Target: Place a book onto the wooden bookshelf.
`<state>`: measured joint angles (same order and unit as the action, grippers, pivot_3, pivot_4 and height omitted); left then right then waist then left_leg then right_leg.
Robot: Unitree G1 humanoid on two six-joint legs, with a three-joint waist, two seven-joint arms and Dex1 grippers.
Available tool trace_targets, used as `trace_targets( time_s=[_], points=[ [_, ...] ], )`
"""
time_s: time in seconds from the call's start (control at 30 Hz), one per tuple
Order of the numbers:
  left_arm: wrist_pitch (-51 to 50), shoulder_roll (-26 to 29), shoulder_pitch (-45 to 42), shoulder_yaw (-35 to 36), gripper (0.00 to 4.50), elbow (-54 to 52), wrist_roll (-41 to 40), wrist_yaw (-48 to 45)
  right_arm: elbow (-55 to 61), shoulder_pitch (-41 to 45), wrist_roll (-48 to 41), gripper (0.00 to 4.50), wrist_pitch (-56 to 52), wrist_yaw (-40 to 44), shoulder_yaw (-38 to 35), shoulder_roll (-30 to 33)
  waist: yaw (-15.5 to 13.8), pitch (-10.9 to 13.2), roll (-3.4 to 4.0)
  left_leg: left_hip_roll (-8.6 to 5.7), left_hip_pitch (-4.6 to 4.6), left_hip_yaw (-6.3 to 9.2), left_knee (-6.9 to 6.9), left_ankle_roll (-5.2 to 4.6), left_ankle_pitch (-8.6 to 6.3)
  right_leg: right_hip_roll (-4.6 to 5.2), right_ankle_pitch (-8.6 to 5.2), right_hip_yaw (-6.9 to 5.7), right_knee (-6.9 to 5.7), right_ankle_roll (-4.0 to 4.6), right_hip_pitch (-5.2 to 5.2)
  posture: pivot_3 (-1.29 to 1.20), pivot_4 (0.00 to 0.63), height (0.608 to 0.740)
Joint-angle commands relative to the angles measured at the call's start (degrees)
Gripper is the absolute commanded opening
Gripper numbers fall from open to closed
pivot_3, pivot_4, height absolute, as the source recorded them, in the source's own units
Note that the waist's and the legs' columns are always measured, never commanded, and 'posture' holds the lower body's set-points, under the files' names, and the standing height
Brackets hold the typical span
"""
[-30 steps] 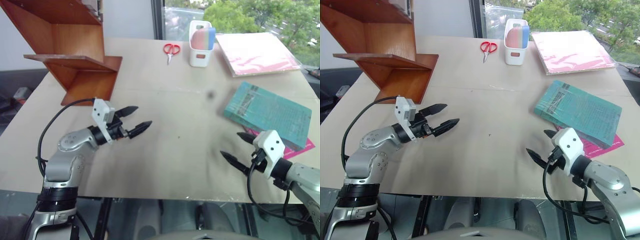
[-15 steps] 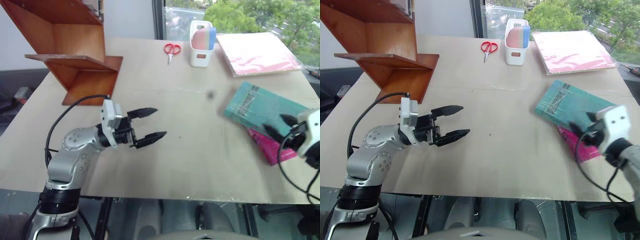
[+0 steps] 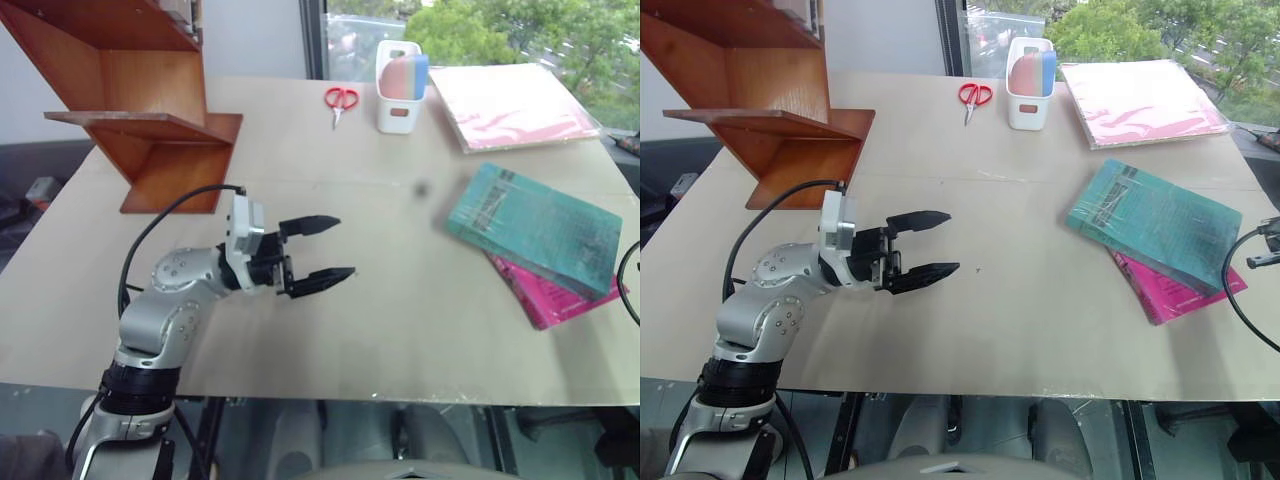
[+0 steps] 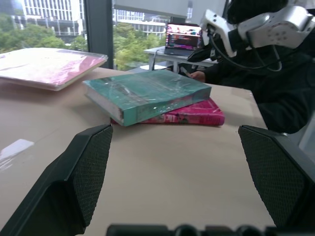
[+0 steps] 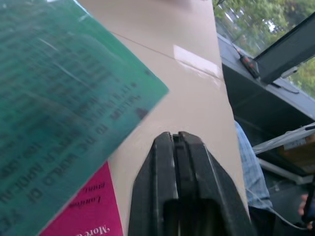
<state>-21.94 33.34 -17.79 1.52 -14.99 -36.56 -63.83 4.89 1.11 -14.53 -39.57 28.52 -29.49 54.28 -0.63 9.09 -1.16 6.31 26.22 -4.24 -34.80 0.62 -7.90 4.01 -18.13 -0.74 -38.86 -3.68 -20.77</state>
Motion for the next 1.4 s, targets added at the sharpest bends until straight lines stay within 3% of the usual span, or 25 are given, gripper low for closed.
trace_targets(
  time_s=[0.03,0.17,0.5,0.67,1.13,1.3,1.4],
  points=[
    [-1.11,1.22,-0.35,0.16,4.5,-2.81,-2.52,-2.14,-2.62,1.22,1.15,0.07,0.5,2.54,1.0,2.98,-0.01,0.0,0.01,0.0,0.0,0.0,0.0,0.0,0.0,0.0,0.0,0.0,0.0,0.0,0.0,0.0,0.15,0.74],
    [-1.28,1.66,-0.57,0.35,4.5,-2.82,-3.55,-3.72,-7.44,2.58,3.16,0.07,1.99,2.72,3.52,3.66,-0.08,0.0,0.01,0.0,0.0,-0.01,0.0,0.0,0.0,0.0,0.0,0.0,0.0,0.0,0.0,0.0,0.15,0.74],
    [-0.29,0.93,-1.29,-0.76,4.5,-1.76,-3.18,-5.82,-28.65,17.75,9.84,0.07,7.41,3.42,17.36,1.13,0.61,0.01,0.09,0.0,-0.08,-0.07,-0.01,0.0,0.0,-0.01,0.0,0.08,-0.01,0.0,0.02,0.0,0.15,0.74],
    [0.53,0.98,-0.92,-0.1,4.5,-1.2,-2.8,-5.11,-24.91,14.12,8.03,0.07,5.06,11.57,20.01,2.44,0.42,0.01,0.08,0.0,-0.08,-0.09,0.0,0.0,0.0,-0.01,0.0,0.08,0.02,-0.01,0.04,0.0,0.15,0.74],
    [2.1,0.17,-0.13,-0.49,4.5,-0.57,-2.35,-4.36,0.34,-0.14,0.56,0.07,-5.57,14.39,11.9,0.91,0.26,0.0,0.1,0.01,-0.18,-0.11,0.03,-0.01,-0.01,-0.01,0.0,0.12,0.0,0.0,0.1,0.0,0.15,0.74],
    [2.96,0.15,-0.13,-0.16,4.5,0.12,-1.62,-4.28,9.15,-9.9,2.69,0.07,-9.74,15.08,3.44,6.72,-0.4,0.02,0.16,0.0,-0.15,-0.13,0.04,-0.03,-0.03,0.01,-0.01,0.11,0.03,0.0,0.06,0.0,0.15,0.74],
    [3.03,0.04,0.04,-0.35,4.5,0.06,-1.29,-4.29,10.42,-8.22,2.27,0.07,-11.76,14.05,-2.75,8.55,-0.01,0.02,0.16,0.0,-0.13,-0.14,-0.01,-0.05,-0.04,0.02,-0.01,0.13,0.03,-0.01,0.06,0.0,0.15,0.74]
  ],
)
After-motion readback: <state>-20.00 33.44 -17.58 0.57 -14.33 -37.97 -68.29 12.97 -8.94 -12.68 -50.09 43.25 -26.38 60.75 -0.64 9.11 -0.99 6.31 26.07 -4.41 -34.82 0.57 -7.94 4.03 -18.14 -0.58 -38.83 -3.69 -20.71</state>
